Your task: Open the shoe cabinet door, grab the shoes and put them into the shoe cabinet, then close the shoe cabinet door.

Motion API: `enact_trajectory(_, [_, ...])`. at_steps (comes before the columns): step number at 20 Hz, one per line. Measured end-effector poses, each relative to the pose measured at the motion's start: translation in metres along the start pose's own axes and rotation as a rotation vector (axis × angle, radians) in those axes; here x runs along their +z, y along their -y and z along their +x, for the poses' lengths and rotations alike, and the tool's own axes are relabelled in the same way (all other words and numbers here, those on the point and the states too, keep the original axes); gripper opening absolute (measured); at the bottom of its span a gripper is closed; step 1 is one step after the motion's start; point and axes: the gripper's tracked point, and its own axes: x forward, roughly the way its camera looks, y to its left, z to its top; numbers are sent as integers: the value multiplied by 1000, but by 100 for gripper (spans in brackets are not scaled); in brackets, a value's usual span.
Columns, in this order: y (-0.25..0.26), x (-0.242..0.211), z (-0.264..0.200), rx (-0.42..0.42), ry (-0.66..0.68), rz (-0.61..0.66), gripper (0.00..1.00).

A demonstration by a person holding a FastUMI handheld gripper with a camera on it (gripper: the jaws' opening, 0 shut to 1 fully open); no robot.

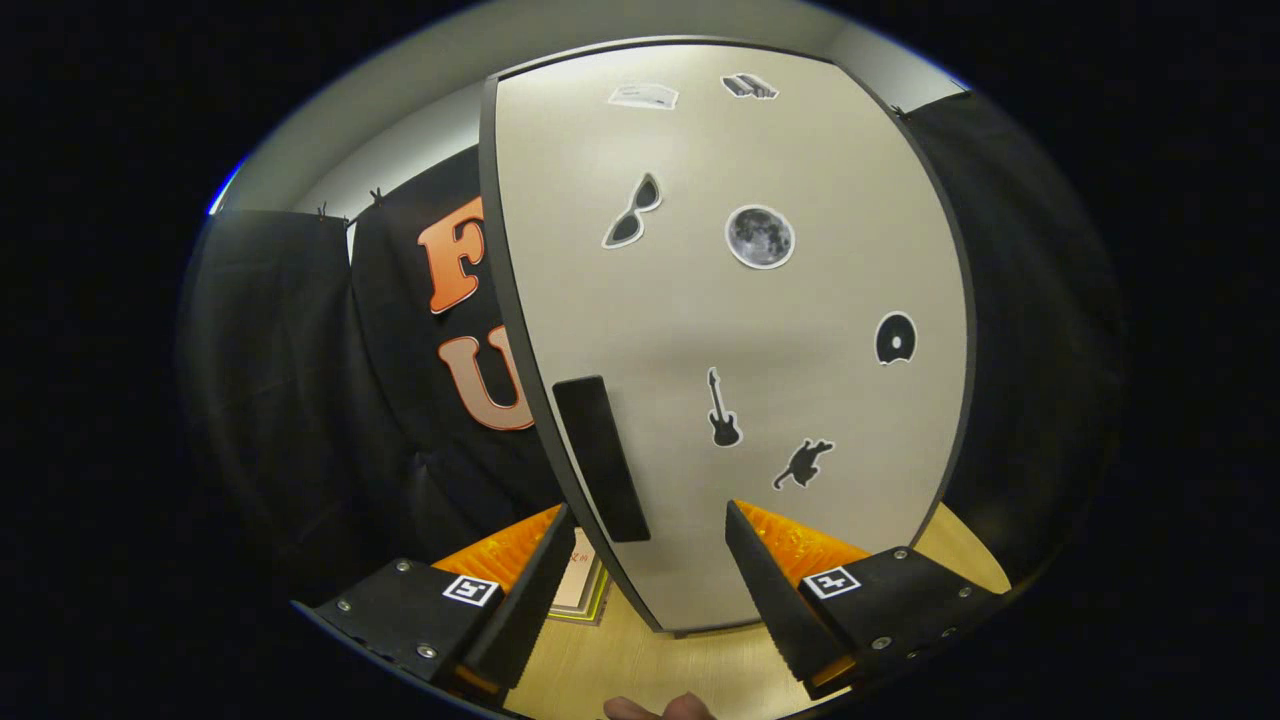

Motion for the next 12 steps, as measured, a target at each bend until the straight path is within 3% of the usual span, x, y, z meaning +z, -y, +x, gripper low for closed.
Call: enact_trajectory(12, [19,5,-128,-29,96,-164,95])
